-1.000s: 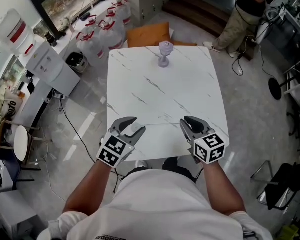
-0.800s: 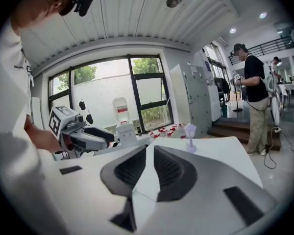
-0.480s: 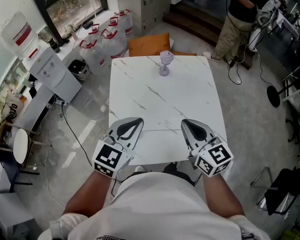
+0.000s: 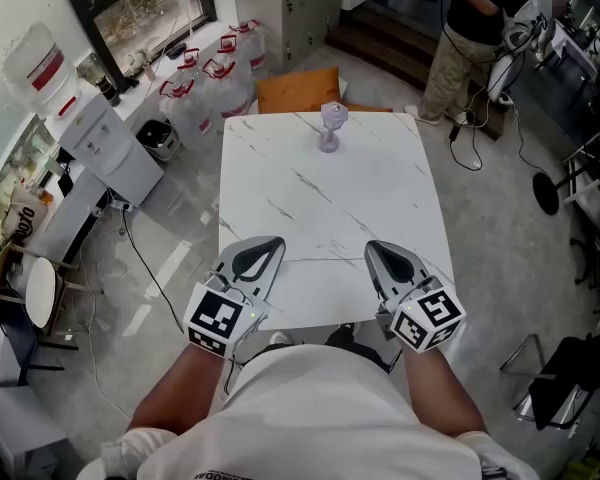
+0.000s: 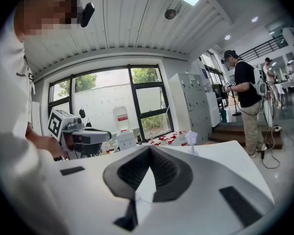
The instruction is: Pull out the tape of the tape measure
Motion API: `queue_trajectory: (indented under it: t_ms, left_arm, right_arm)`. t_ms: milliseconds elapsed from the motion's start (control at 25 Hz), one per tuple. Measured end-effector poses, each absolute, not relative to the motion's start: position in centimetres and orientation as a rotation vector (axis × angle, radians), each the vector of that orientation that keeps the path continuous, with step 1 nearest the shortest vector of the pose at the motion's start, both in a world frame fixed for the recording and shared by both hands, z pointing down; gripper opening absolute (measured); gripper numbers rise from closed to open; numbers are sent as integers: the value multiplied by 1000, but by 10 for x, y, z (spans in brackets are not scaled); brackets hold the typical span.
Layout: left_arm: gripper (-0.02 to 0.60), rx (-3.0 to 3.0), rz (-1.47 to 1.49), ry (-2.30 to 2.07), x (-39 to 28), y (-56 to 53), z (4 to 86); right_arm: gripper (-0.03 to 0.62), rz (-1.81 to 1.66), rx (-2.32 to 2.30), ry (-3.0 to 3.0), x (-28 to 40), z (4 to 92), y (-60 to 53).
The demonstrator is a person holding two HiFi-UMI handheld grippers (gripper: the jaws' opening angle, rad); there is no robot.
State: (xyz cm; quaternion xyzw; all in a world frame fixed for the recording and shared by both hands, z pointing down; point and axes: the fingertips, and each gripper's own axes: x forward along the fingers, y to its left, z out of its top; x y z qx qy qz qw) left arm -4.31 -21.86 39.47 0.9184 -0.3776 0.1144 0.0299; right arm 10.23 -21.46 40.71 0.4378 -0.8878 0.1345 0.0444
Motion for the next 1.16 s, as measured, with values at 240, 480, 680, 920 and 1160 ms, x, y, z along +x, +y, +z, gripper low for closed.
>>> queue_trajectory:
  t_ms: [240,480,680,920,1160]
  left_arm:
    - [5,2843,375,-1153,-42,-218,398]
    - [6,2843,376,-1164,-42,-219,394]
    - [5,2851,406,-1146,-42,-216,401]
    - [5,2860,414,-1150,-40,-216,401]
    - [5,2860,418,-1152,-38,-218,402]
  right_arm:
    - [3,397,1333,-2696,100,409,-215]
    - [3,401,1332,-2690,99,412,-214]
    - [3,406,1334,-2684,100,413,-214]
    - [3,408,1337,-2676,102,416,-214]
    - [3,413,1336,-2675,103,417,-216]
